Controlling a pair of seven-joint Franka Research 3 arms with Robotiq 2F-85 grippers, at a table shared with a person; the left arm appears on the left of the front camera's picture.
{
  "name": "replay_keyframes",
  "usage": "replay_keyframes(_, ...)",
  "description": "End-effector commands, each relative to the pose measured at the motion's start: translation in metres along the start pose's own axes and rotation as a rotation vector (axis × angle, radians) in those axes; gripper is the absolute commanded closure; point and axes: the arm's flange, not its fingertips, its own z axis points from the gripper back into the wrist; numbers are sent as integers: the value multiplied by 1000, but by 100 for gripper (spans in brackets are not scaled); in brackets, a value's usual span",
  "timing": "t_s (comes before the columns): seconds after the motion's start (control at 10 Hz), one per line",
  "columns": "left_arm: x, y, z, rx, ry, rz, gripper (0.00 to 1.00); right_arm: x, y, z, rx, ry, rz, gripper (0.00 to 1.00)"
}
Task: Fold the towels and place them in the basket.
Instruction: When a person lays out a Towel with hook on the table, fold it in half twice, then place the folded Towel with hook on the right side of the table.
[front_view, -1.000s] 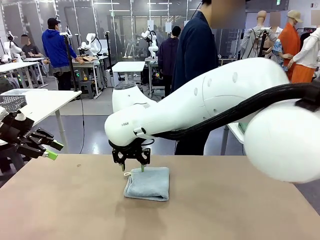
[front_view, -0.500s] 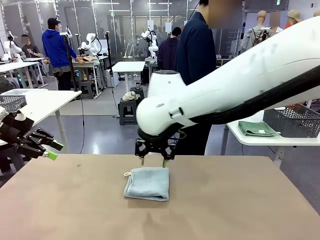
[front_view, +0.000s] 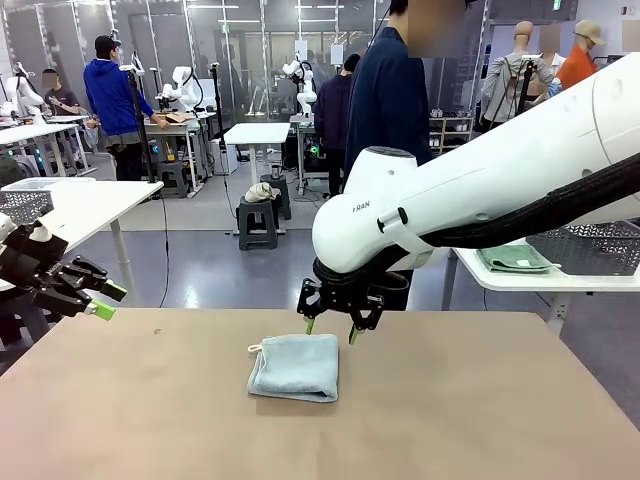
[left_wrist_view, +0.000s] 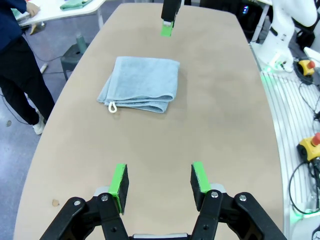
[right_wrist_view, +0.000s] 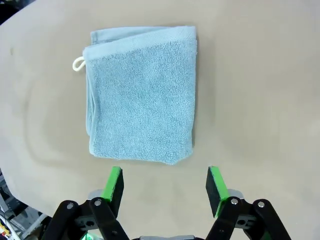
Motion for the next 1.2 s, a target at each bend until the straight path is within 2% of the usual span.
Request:
replay_keyframes(0.0,0,0,0,0,-4,-2,35,0,2,0,-13,-10,20,17)
replay_keyframes(1.1,0,0,0,0,-4,-2,35,0,2,0,-13,-10,20,17)
